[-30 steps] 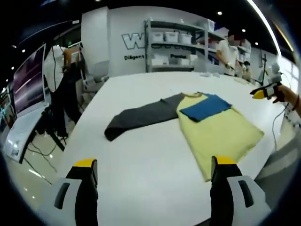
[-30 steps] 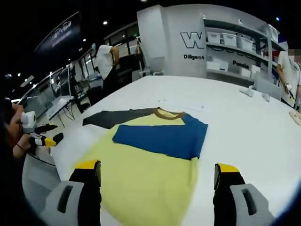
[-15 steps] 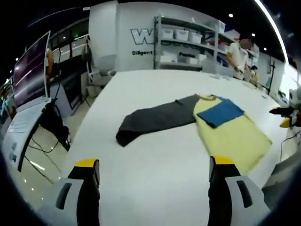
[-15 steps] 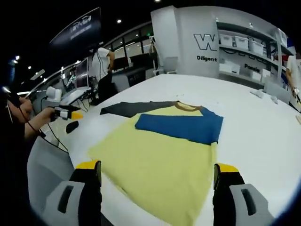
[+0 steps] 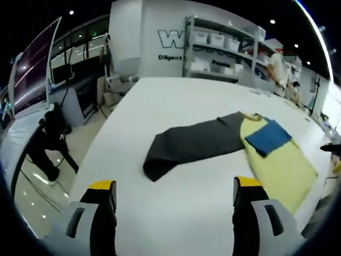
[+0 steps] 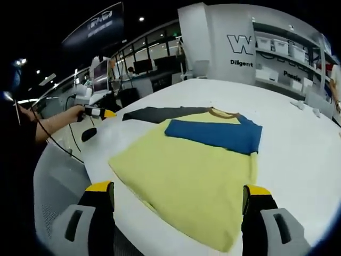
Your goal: Fold the garment on the visible template until the final outline fits inside the template.
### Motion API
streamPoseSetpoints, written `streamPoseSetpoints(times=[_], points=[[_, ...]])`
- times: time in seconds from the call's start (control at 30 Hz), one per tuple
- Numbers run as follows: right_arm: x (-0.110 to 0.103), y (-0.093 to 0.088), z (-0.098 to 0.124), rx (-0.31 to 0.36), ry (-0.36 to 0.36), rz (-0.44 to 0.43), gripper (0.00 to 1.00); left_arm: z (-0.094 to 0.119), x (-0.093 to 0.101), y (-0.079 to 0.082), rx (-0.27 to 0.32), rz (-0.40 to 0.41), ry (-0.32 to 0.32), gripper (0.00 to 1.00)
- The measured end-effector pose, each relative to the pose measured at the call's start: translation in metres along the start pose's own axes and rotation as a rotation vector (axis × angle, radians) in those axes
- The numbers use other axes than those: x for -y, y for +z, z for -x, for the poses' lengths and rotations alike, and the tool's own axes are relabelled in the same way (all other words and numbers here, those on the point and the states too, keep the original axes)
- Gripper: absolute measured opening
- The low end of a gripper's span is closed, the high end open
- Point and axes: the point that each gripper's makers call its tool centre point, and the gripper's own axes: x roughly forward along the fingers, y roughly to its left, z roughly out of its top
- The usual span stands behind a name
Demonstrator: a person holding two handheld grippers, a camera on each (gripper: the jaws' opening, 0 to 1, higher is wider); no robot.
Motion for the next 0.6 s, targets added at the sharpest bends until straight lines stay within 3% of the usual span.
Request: streamPoseSetpoints(times=[0.2,0.4,0.6], points=[[0.001,-0.002,0.001,0.002,-0.009,-0.01,0.99,-0.03,-0.012,0.013,-0.005,0.039,0.029,0.78],[0.007,-0.001,0.001,0.003,-0.037,-0.017,0.99,-0.055,-0.023,0.01,-0.044,0.113,0.05,0.64],[0.01,-0.003,0.0,0.0,-0.054,-0.031,0.99,-0.069,-0.029,0.005,-0.073,0.1,0.064,0.53]])
